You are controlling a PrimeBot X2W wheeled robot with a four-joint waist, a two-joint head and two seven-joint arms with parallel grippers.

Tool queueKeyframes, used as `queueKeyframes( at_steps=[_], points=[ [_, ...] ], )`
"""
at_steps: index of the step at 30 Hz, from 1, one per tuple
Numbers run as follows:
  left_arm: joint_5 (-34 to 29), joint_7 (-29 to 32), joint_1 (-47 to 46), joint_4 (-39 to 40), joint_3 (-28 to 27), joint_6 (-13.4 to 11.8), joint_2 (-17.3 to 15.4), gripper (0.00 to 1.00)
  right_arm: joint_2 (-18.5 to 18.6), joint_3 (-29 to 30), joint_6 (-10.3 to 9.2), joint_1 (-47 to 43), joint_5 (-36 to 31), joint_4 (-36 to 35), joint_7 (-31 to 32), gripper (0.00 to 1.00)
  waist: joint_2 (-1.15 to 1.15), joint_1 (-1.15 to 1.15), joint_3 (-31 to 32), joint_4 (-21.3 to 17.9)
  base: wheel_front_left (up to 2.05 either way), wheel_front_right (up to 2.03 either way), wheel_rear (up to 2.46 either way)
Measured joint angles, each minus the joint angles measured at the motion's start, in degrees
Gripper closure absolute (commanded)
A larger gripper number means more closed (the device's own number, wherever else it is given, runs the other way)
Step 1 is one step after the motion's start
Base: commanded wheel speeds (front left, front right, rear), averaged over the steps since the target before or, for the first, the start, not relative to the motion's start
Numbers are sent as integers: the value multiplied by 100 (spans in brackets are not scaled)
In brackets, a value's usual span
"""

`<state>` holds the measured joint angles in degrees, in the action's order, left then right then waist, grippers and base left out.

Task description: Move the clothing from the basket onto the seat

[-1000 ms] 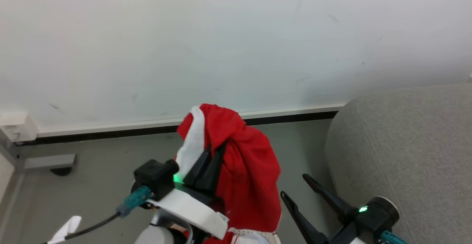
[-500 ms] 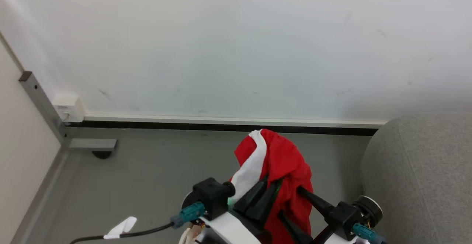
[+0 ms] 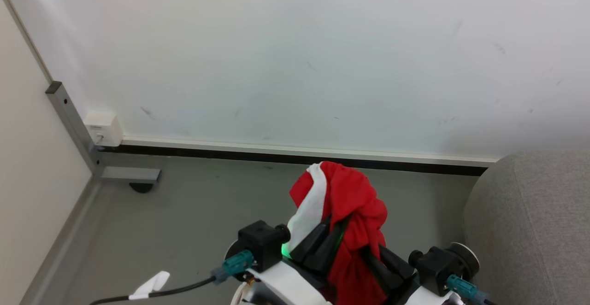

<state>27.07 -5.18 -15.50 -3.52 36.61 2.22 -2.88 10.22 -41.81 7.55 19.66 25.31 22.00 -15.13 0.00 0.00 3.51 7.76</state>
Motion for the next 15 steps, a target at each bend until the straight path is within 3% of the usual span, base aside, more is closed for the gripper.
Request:
queueKeyframes(
  at_steps=[5,7,8,15],
  points=[
    [26,-93,-5,-155,-185,-129,-118,100,-21,182,0,-141,177,-267,0,100,0,0,-17,-97,0,0,0],
    [29,-105,-5,-165,-209,-156,-136,58,-20,311,0,-199,257,-397,0,100,0,0,-31,-154,0,0,0],
    [45,-115,-5,-165,-209,-154,-135,0,-14,371,0,-226,283,-444,0,100,0,0,-42,-185,0,0,0],
    [68,-205,36,-143,-131,-165,-163,0,56,847,0,-338,416,-611,0,100,0,0,-96,-512,0,0,0]
  ],
)
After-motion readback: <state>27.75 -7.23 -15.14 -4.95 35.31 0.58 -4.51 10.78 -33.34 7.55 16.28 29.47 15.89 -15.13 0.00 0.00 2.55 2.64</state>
